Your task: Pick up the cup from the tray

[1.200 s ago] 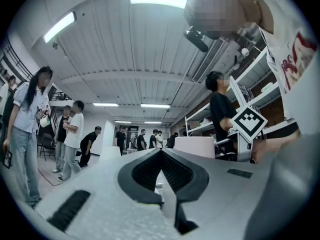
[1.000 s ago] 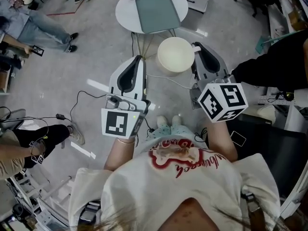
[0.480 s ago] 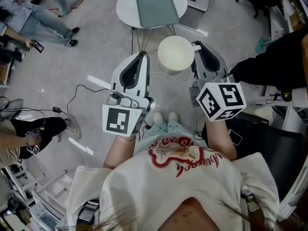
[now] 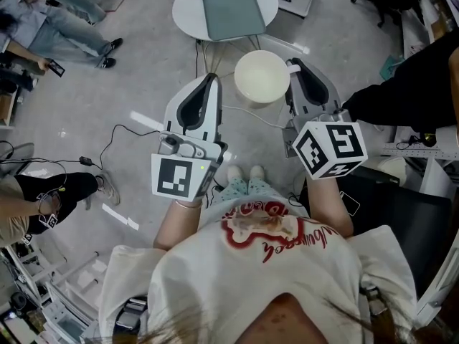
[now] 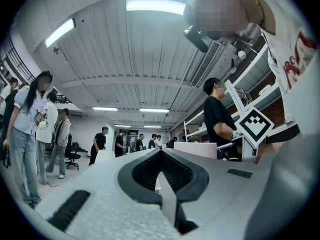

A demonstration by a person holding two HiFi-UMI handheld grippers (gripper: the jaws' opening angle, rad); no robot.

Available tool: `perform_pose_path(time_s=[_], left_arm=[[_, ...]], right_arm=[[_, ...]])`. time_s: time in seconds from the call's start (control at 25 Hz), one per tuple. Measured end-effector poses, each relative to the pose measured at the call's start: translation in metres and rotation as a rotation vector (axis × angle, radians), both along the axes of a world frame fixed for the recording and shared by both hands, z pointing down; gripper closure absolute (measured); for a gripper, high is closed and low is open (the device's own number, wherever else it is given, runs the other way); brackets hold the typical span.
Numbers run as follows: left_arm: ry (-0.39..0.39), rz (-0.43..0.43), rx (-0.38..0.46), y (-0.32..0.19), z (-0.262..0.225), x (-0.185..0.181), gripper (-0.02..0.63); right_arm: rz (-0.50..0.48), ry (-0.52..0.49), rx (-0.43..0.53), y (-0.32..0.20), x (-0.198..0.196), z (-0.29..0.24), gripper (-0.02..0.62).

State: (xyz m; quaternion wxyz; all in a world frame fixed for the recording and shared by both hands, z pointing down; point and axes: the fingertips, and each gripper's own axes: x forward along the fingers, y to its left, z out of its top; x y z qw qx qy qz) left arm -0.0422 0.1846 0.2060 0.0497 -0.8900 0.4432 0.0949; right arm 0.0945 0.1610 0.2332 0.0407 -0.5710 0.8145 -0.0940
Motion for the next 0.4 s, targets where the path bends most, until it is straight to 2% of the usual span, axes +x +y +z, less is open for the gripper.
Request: perform_pose_path(time_s=[0.4], left_arm=[[-0.005,0.005,0.003,-0.0037,-0.0034,0.0003,0.594]], right_arm=[[-0.021,-0.004,0.001,-0.0032,-0.0081,-0.0031,0.548]])
